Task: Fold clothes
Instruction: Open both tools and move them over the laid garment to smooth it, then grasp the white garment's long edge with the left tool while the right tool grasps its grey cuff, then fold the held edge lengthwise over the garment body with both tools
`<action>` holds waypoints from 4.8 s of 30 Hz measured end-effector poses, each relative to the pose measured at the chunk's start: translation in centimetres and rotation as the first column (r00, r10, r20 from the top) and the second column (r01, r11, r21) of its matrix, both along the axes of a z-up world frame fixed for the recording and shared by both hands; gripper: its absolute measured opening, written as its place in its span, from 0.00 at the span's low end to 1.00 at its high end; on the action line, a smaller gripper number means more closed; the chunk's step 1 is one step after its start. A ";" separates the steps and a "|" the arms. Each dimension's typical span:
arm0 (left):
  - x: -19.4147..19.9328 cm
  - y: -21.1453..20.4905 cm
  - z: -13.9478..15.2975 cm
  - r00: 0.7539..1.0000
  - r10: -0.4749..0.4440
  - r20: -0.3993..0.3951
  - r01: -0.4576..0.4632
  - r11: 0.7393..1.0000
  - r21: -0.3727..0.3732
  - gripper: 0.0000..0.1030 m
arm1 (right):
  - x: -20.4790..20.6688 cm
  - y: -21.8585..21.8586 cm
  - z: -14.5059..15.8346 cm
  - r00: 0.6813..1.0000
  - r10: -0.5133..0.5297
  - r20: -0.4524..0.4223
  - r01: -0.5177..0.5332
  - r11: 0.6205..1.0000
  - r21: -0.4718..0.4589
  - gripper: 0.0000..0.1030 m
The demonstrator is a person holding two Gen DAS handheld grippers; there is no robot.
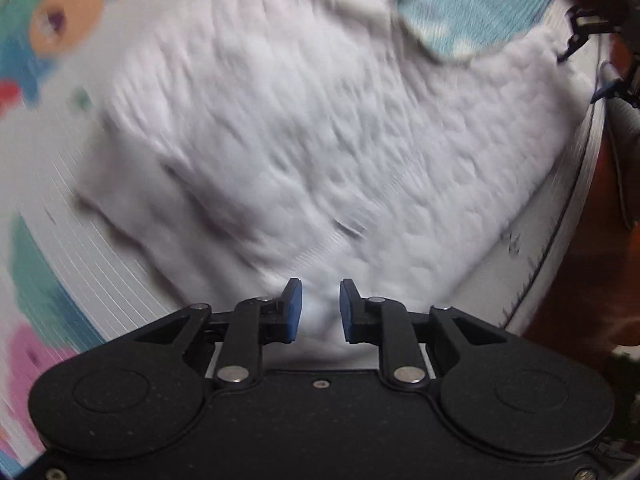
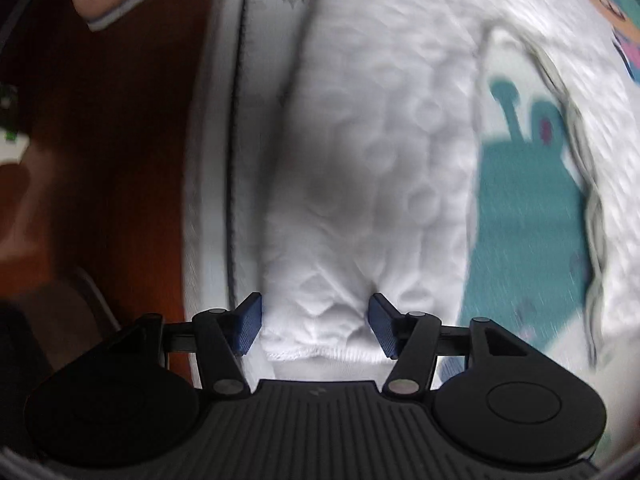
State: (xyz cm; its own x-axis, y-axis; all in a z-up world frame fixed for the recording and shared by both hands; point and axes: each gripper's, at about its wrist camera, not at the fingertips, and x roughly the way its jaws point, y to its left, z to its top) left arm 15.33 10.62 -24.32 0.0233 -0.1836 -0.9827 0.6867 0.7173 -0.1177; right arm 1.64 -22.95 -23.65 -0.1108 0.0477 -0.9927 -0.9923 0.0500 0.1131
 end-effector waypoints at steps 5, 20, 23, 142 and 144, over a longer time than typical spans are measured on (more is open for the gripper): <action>2.6 -0.1 2.7 0.985 0.082 0.152 -0.058 0.986 -0.154 0.18 | 3.8 -2.0 2.6 0.976 -0.203 -0.080 0.210 0.973 0.092 0.56; 5.9 -1.5 1.1 0.973 0.084 0.213 -0.058 0.991 -0.122 0.27 | 19.3 -4.5 4.1 0.631 -0.759 0.160 0.661 0.634 0.400 0.57; 6.5 -3.1 -1.2 0.977 0.044 0.209 -0.022 0.994 -0.106 0.27 | 22.6 -6.3 2.8 0.499 -0.857 0.131 0.745 0.501 0.441 0.57; 10.0 6.9 3.4 0.963 0.102 0.250 -0.049 0.976 -0.211 0.07 | 28.9 -5.1 5.5 0.794 -0.607 -0.022 0.588 0.759 0.279 0.08; 10.8 7.0 3.1 0.963 0.135 0.233 -0.082 0.971 -0.223 0.07 | 30.0 -5.6 4.5 0.770 -0.636 -0.049 0.624 0.735 0.266 0.08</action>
State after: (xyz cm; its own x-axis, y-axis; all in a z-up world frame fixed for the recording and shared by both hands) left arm 26.12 17.60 -21.26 0.2892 -0.3674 -0.8840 0.6326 0.7664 -0.1115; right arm 31.61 -28.56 -19.19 0.0764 0.3393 -0.9376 -0.7482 0.6411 0.1710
